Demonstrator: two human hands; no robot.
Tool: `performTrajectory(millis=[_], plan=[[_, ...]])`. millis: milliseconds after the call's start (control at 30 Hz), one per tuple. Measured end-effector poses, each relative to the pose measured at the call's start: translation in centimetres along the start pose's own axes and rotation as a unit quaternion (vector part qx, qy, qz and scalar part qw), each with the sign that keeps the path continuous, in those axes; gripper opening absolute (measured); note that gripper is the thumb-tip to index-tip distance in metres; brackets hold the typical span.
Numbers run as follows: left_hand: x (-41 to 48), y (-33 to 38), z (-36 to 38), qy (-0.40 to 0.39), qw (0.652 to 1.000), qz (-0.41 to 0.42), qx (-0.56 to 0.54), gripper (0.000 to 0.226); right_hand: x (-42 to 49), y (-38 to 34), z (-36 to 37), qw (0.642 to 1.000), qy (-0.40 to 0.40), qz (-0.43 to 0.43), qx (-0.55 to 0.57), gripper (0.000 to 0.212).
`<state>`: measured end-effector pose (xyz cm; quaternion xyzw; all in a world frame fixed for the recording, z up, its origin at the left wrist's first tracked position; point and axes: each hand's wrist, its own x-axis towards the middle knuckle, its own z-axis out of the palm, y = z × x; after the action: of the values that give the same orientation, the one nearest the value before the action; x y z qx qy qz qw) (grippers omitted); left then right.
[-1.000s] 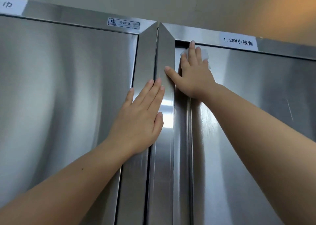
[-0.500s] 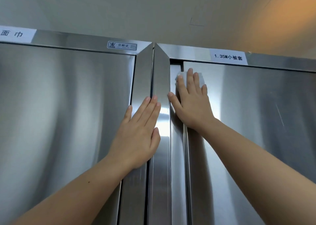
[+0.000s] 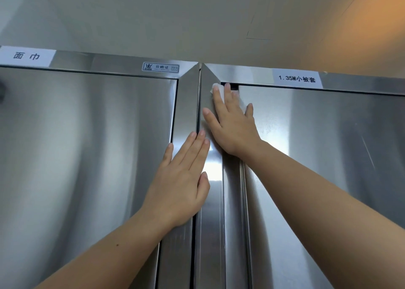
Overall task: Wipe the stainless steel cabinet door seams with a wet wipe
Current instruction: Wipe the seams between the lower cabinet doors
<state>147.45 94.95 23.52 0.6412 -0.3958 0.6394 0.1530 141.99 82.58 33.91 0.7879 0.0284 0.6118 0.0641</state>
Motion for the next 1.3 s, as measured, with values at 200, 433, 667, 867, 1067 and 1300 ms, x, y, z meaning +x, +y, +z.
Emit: performTrajectory(millis=[200, 433, 667, 867, 1067, 1300], plan=[[0.0, -0.2, 0.2, -0.001, 1.000, -0.005, -0.005, 0.062, -0.2, 0.0, 1.0, 0.998, 0.018, 0.000, -0.064, 0.073], [-0.1, -0.2, 0.3, -0.004, 1.000, -0.010, -0.004, 0.062, -0.1, -0.2, 0.6, 0.989, 0.053, -0.040, -0.129, 0.074], [-0.1, -0.2, 0.3, -0.001, 1.000, -0.007, -0.003, 0.063, 0.0, 0.9, 0.0, 0.993, -0.025, -0.050, -0.106, 0.076], [-0.1, -0.1, 0.3, 0.007, 1.000, 0.002, 0.009, 0.063, 1.9, 0.9, -0.7, 0.992, -0.042, -0.023, -0.119, 0.076], [0.0, 0.1, 0.4, 0.021, 1.000, 0.002, 0.009, 0.063, -0.6, 0.7, 0.7, 0.997, -0.016, -0.031, -0.068, 0.072], [0.0, 0.1, 0.3, 0.060, 0.998, -0.006, 0.014, 0.062, 1.6, -0.1, 0.0, 0.997, -0.040, -0.002, -0.067, 0.068]])
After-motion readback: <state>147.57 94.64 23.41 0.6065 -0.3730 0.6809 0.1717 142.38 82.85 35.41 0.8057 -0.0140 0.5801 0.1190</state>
